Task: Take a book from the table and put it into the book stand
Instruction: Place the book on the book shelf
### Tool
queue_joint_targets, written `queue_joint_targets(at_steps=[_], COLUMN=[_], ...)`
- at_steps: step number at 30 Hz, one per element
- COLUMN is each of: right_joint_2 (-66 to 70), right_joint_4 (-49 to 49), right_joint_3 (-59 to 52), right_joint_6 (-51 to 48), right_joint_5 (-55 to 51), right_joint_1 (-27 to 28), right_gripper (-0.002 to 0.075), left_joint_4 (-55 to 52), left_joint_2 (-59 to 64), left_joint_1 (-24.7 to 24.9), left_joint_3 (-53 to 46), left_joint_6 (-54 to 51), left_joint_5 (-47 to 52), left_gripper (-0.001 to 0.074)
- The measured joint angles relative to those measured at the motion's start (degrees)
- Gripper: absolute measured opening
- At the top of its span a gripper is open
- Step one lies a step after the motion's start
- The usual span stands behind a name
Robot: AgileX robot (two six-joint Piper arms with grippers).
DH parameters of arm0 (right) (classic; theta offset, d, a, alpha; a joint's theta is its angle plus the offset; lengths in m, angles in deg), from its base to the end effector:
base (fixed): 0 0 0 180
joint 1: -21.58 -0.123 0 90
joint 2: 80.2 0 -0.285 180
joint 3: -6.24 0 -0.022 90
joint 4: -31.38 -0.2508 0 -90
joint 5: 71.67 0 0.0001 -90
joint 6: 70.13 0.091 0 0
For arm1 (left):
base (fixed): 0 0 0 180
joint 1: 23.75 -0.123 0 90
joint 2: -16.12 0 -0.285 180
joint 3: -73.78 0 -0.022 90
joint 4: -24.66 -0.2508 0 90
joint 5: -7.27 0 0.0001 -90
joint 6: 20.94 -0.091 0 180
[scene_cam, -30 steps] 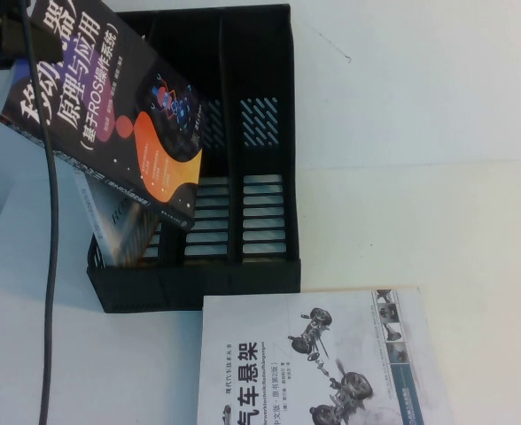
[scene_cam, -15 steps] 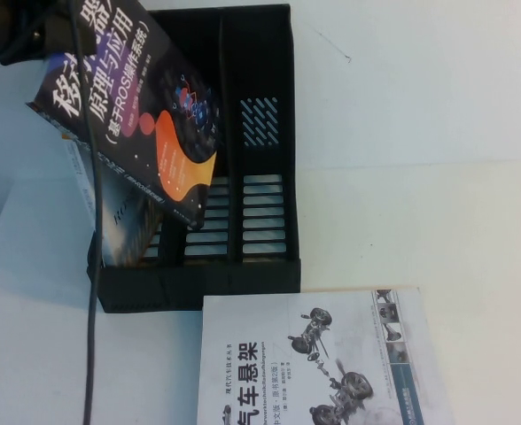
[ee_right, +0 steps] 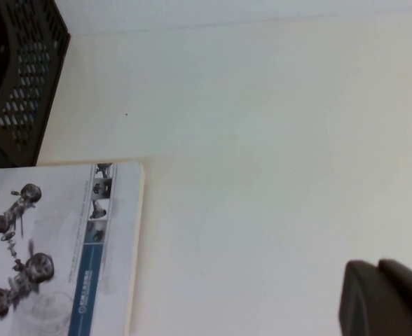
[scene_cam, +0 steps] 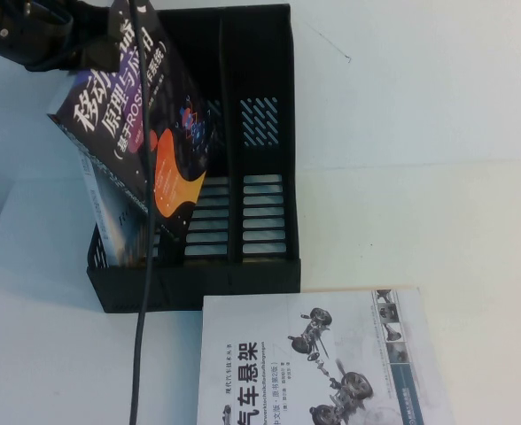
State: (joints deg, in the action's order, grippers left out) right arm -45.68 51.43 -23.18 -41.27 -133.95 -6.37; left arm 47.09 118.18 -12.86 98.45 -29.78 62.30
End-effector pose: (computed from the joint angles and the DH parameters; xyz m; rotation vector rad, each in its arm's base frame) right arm 0.0589 0.0000 0.3650 0.0109 2.1478 0.1437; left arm 0.3534 -0.0970 0.4220 0.2961 2.2616 -0.5023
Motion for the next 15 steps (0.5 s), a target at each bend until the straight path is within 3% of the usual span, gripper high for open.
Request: queue_joint_targets(at_steps=[15], right_joint_2=[0.00], right_joint_4=[-0.64], right_joint_3=[0.00], right_joint_6=[0.56], right_joint_5=[0.33], right_joint_1=[0.00], right_gripper=[0.0001], left_joint_4=[-8.67], left_joint_2=[0.14], left_joint_1=[5.17], left_joint_3=[0.00], left_joint_6=[1.36], left_joint_5=[-1.70], left_gripper=[0.0113])
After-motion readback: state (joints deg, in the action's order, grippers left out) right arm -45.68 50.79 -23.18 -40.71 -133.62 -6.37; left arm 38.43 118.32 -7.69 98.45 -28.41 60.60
